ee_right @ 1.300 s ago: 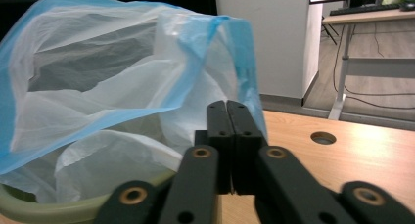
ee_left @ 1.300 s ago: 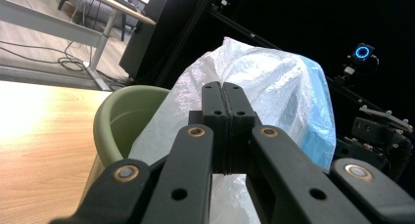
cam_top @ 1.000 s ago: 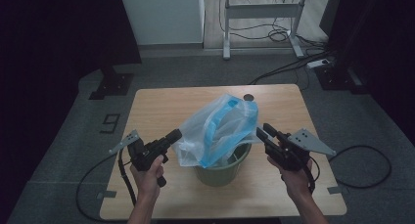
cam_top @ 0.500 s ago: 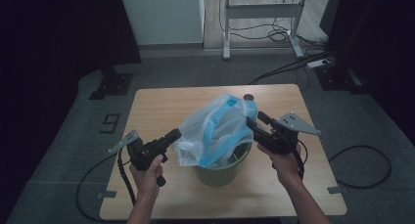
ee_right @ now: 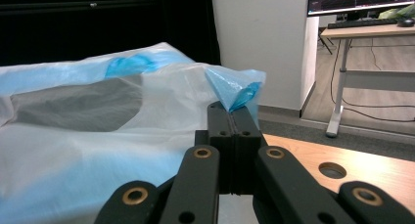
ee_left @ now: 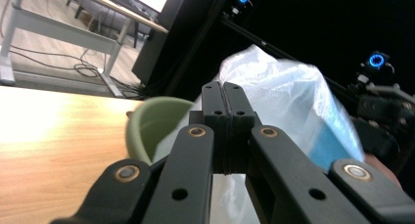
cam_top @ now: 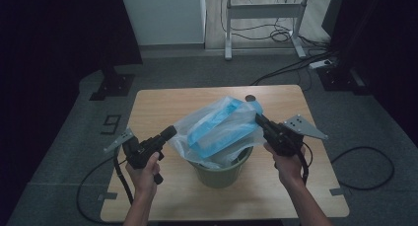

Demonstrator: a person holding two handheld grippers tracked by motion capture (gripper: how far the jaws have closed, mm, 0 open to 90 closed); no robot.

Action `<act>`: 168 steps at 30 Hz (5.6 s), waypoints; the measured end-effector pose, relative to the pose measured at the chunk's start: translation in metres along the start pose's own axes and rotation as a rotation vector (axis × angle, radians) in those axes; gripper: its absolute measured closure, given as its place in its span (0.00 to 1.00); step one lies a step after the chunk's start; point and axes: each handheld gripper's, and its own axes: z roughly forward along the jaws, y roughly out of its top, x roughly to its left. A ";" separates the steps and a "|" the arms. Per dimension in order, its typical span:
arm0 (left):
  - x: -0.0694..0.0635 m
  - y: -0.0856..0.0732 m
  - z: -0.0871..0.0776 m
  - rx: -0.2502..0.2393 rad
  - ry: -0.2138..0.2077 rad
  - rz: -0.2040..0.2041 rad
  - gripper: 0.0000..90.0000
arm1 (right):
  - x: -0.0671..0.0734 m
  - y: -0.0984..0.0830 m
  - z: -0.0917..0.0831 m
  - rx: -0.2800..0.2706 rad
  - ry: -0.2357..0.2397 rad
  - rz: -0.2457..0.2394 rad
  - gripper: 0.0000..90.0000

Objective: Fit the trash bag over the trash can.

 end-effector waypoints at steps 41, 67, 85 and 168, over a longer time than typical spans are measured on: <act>-0.062 0.037 0.046 0.329 0.046 0.383 0.18 | 0.018 0.012 0.004 0.024 0.084 -0.129 0.99; -0.036 0.047 0.052 0.138 0.119 0.247 0.99 | -0.002 0.001 0.000 0.042 0.069 -0.113 0.99; -0.021 0.025 0.009 0.138 0.049 0.146 0.99 | -0.014 -0.012 -0.037 0.045 0.079 -0.052 0.99; -0.056 -0.015 0.023 0.289 0.005 0.278 0.99 | 0.037 -0.008 -0.049 0.138 0.192 -0.113 0.87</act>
